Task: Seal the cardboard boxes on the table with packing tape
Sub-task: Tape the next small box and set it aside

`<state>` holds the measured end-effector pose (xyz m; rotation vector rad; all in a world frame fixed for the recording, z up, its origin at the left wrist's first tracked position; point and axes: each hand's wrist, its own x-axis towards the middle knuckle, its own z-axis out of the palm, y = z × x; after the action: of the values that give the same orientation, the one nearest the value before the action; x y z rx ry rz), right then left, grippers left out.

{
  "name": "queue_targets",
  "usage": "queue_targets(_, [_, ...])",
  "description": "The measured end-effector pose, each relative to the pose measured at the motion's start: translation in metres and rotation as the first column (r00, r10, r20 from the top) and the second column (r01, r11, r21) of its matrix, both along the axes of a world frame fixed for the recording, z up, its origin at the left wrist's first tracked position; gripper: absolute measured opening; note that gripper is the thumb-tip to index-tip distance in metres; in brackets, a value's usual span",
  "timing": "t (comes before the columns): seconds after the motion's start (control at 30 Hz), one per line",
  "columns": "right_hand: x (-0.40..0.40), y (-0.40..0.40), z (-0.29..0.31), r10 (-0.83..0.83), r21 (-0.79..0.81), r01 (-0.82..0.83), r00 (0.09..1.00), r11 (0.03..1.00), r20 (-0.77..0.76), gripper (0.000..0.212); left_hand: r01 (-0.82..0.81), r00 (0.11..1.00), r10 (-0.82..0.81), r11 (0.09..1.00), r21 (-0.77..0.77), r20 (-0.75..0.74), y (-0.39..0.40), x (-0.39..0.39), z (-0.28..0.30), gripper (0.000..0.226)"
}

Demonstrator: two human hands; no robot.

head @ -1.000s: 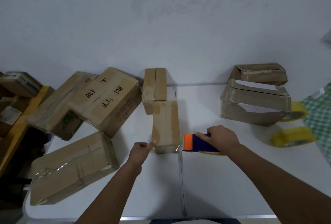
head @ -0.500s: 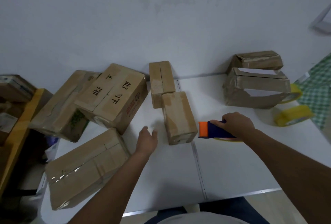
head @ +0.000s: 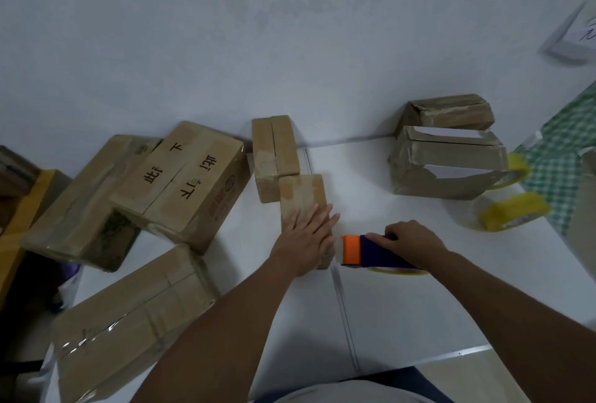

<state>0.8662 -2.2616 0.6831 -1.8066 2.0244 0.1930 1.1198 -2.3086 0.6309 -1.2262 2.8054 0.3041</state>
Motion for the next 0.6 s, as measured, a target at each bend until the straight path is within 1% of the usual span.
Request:
queue_targets(0.07, [-0.010,0.005,-0.003,-0.010,-0.020,0.011,0.998,1.000,0.057,0.056,-0.001,1.000,0.001,1.000,-0.019,0.017,0.001,0.000,-0.002,0.059])
queue_targets(0.2, [-0.021,0.009,-0.008,-0.004,-0.064,0.013,0.992,0.998,0.126,0.054,0.017,0.999,-0.017,1.000,-0.015,0.027,0.001,-0.003,0.002,0.068])
queue_targets(0.33, [-0.032,0.012,-0.017,-0.004,-0.054,0.012,0.988,0.998,0.157,0.053,0.007,0.999,-0.007,1.000,0.003,0.041,0.001,-0.004,0.005,0.062])
queue_targets(0.43, [-0.040,0.008,-0.016,0.019,-0.047,-0.013,0.990,0.999,0.143,0.053,-0.001,0.999,0.001,1.000,-0.012,0.046,0.000,-0.004,0.004,0.060])
queue_targets(0.5, [-0.040,0.002,-0.016,0.044,-0.021,-0.042,0.989,0.999,0.138,0.054,0.006,0.998,-0.005,1.000,-0.010,0.061,-0.001,-0.004,0.004,0.060])
queue_targets(0.6, [-0.038,-0.001,-0.015,0.043,0.091,-0.062,0.980,0.994,0.196,0.047,0.009,0.998,-0.008,1.000,-0.019,0.065,-0.001,-0.002,0.004,0.058])
